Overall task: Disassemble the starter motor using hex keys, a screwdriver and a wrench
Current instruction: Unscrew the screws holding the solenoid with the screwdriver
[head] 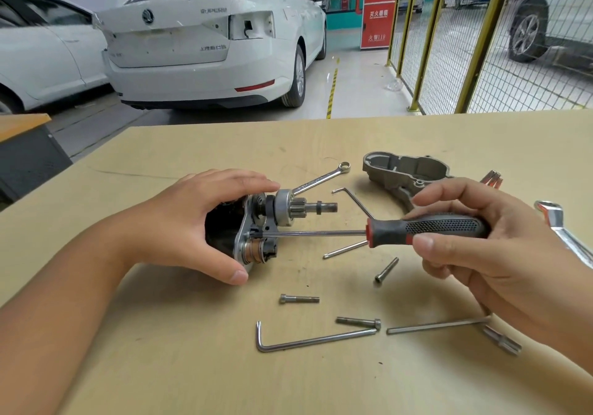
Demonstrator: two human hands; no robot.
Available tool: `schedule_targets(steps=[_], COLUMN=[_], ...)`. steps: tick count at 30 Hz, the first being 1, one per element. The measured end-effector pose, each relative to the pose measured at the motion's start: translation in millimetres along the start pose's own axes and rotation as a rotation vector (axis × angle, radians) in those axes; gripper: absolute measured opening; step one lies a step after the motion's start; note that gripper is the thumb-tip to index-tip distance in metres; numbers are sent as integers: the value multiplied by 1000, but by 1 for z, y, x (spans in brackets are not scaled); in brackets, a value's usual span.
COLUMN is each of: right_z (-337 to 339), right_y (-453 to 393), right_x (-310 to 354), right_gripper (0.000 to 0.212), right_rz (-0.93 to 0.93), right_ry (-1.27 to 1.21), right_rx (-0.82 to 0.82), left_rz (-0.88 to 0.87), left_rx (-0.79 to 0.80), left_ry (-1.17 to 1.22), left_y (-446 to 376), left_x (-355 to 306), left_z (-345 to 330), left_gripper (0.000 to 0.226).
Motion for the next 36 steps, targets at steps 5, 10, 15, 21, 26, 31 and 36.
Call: schedule_targets(steps=[5,10,15,21,26,31,36], right_z=[-3,-3,3,-1,3,1,0], right_y=[1,0,-1,0,-2,1,2], right_x=[1,6,0,-5,-6,-2,5], right_gripper=[58,47,69,62,34,40,65], right_rz=[-46,-25,-14,-101,-86,-21,-35], right_ry=[136,175,-26,12,-21,-28,173], right_rx=[-34,-17,-18,-48,-47,-34,-67], left_rz=[4,22,26,27,26,25,17], left_rx=[-4,2,8,4,4,1,6], left_ry=[7,15,19,22,20,24,13], left_y=[0,0,0,1,0,0,1], left_x=[-1,-1,0,1,1,1,0], left_z=[1,1,0,0,0,0,0], left_gripper=[107,110,109,110,110,109,109])
Point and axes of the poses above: each hand's wrist, its own y-axis away from the middle knuckle, its own z-axis out of the back of the hand, x = y × z, the point moved 9 cm from there along -y, towards the middle knuckle, and after that the axes turned 1 degree about -y, right-handed, at the moved point
